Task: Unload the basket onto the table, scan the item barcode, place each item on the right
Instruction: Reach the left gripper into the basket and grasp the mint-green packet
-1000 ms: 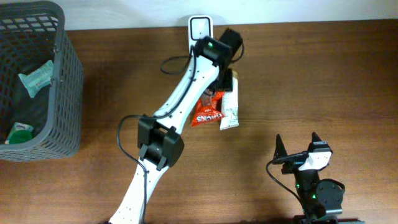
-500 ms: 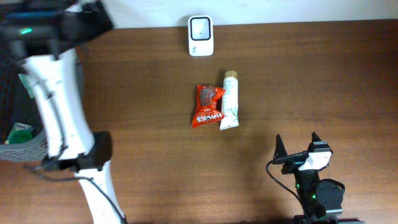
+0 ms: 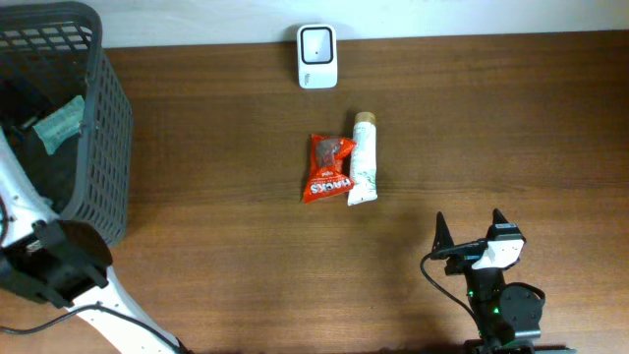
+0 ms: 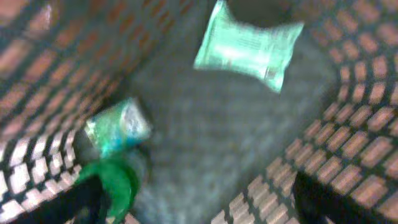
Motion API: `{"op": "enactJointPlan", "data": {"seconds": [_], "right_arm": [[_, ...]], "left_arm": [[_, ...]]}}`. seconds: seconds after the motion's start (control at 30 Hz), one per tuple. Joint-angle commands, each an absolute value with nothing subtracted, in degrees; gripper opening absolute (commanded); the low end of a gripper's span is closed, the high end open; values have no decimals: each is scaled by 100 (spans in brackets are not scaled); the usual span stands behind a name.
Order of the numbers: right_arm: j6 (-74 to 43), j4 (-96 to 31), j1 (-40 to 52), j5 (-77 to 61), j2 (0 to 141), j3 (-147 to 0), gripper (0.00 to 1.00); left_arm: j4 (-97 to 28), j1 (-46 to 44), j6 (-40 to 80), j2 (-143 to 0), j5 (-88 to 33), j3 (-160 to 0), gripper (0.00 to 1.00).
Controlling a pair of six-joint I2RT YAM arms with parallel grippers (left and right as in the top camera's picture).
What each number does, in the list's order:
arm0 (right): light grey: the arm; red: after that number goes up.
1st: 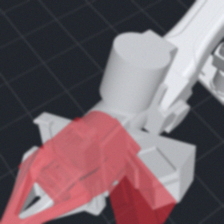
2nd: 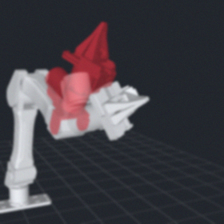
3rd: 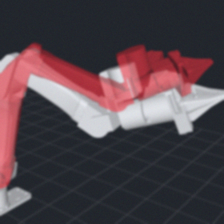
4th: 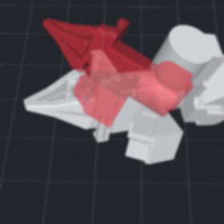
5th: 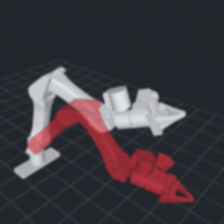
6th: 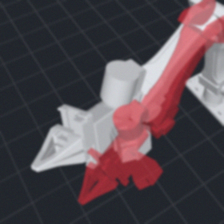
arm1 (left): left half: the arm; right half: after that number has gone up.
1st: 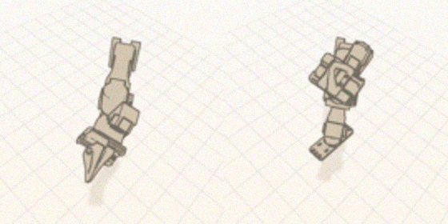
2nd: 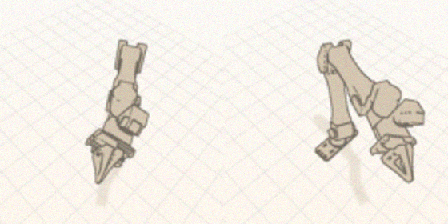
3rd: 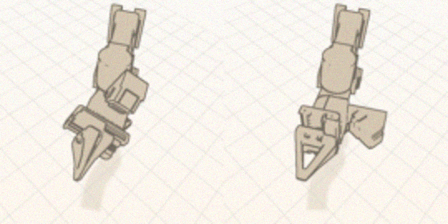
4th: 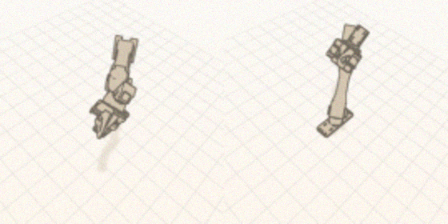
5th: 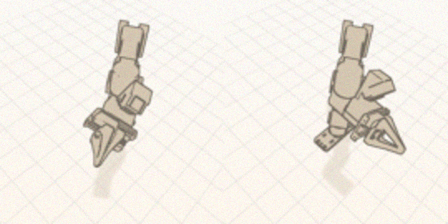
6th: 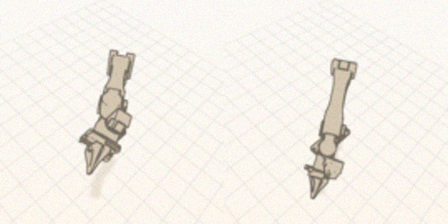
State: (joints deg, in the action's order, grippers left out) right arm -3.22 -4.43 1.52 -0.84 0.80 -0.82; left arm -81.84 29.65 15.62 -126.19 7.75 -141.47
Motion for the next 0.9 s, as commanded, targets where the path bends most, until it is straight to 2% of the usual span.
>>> {"op": "enactJointPlan", "data": {"seconds": [0.0,0.13,0.2,0.33,0.53,0.7,0.8,0.87], "right_arm": [[-340,-449,126,-36,40,-32,98],[-340,-449,126,-36,40,-32,99],[-340,-449,126,-36,40,-32,99],[-340,-449,126,-36,40,-32,98],[-340,-449,126,-36,40,-32,98],[-340,-449,126,-36,40,-32,99],[-340,-449,126,-36,40,-32,99],[-340,-449,126,-36,40,-32,99]], "left_arm": [[-6842,2939,801,-12556,854,-13102,90],[-5026,2915,-1044,-12556,-51,-11974,98],[-4329,2897,-1721,-12560,-51,-11555,99],[-3225,2904,-4018,-12571,-464,-10702,96],[-2198,2934,-5196,-12602,-558,-10071,90],[-2182,3135,-5258,-12969,-460,-10042,84],[-2482,3245,-5256,-13240,-456,-10042,57],[-2626,3247,-5256,-13319,-473,-10042,50]]}}
